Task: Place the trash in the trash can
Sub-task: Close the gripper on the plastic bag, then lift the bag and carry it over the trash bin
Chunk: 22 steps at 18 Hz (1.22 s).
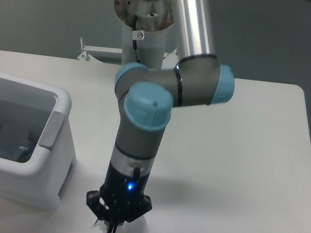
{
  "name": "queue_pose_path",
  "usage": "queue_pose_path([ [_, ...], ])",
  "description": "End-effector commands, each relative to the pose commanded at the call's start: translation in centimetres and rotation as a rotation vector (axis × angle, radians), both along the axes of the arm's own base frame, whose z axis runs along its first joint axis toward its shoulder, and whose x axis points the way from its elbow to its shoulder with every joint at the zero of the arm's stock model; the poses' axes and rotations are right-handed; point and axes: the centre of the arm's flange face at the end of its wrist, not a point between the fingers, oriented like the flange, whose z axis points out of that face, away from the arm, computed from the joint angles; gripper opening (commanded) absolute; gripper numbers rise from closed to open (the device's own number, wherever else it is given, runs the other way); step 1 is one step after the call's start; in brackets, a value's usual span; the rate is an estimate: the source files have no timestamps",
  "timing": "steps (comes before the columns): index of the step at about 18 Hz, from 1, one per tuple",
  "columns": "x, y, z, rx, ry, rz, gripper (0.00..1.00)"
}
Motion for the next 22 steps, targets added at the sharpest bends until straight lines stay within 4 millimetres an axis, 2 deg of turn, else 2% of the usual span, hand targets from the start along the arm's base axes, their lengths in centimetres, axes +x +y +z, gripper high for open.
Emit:
queue_pose_path([
  [3,0.9,-0.8,4.0,0.065,0.010,-0.011,0.03],
  [7,1.9,-0.6,8.7,0.151,0.008,-0.018,0.03],
  [9,2.9,-0.7,10.1,0.179,0.000,-0.037,0.03],
  [12,5.6,-0.4,11.6,0.198,0.007,-0.075,0.03],
  [15,8.9,0.0,12.5,0.206,0.011,-0.116,0.04],
  [18,12.5,-0.4,11.4,0.180,-0.004,-0.161,0.04],
  [20,14.0,-1.3,10.9,0.168,-0.012,-0.176,0.04],
  [22,16.0,-1.2,10.5,0.160,-0.018,-0.205,0.04],
])
